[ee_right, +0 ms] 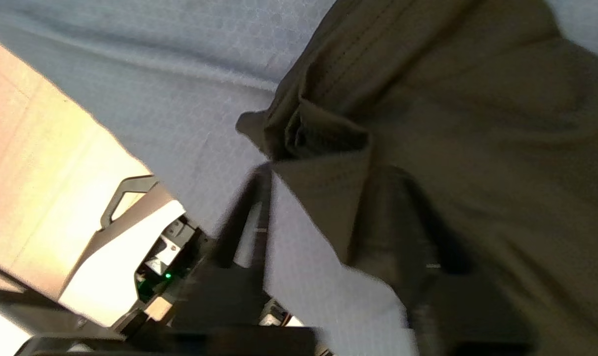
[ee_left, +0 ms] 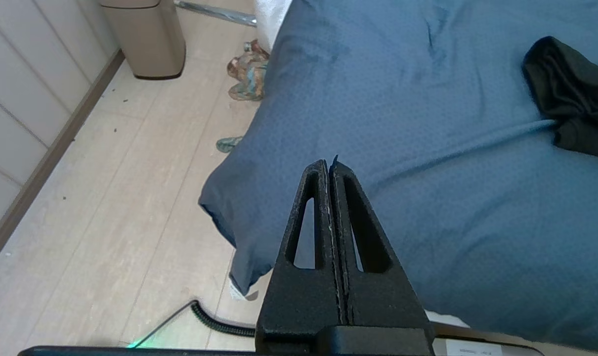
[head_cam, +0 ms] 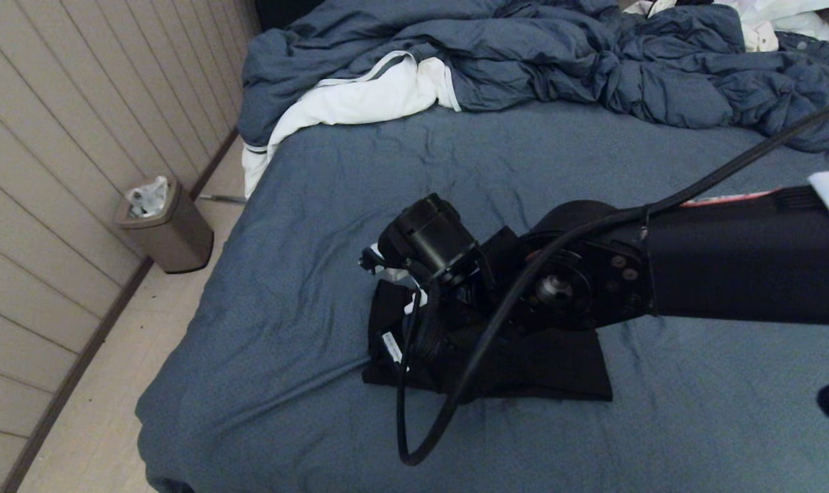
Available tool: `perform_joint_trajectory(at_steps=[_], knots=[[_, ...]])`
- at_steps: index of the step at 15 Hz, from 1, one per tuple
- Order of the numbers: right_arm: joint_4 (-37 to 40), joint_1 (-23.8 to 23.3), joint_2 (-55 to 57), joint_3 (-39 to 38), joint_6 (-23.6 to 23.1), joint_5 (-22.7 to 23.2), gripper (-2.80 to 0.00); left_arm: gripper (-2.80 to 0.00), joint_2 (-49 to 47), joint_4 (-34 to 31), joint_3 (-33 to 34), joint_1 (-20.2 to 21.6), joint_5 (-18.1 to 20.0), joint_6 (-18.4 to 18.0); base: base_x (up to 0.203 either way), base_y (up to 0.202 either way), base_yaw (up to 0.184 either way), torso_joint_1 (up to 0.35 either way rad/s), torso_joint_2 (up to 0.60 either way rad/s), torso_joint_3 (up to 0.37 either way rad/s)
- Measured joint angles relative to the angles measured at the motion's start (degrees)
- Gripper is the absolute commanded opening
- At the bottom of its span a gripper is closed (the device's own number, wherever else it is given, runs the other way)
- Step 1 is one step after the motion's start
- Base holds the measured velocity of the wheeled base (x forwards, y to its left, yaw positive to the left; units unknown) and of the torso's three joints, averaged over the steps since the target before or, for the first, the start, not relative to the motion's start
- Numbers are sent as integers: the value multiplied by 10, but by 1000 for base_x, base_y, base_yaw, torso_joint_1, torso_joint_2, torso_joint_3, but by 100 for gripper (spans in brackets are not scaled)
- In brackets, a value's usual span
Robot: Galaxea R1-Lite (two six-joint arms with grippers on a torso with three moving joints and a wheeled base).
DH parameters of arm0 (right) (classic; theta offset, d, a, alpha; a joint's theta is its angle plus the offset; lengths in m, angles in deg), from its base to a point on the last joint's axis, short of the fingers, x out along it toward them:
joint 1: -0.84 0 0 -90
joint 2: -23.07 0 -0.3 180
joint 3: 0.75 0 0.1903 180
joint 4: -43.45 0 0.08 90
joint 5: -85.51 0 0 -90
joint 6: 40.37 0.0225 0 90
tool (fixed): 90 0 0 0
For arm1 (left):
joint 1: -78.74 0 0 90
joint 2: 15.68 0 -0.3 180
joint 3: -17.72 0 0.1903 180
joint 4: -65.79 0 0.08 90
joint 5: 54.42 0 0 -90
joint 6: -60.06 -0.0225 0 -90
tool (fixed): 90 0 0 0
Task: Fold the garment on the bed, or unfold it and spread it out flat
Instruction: Unford the black T-shirt
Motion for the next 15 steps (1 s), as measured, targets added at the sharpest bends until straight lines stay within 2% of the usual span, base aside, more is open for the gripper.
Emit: perform_joint_trajectory(at_steps=[15], knots=[[0, -4, 51, 24, -2, -1, 0, -280, 0, 0, 0, 0, 0, 0, 0, 0, 0, 0, 0, 0]])
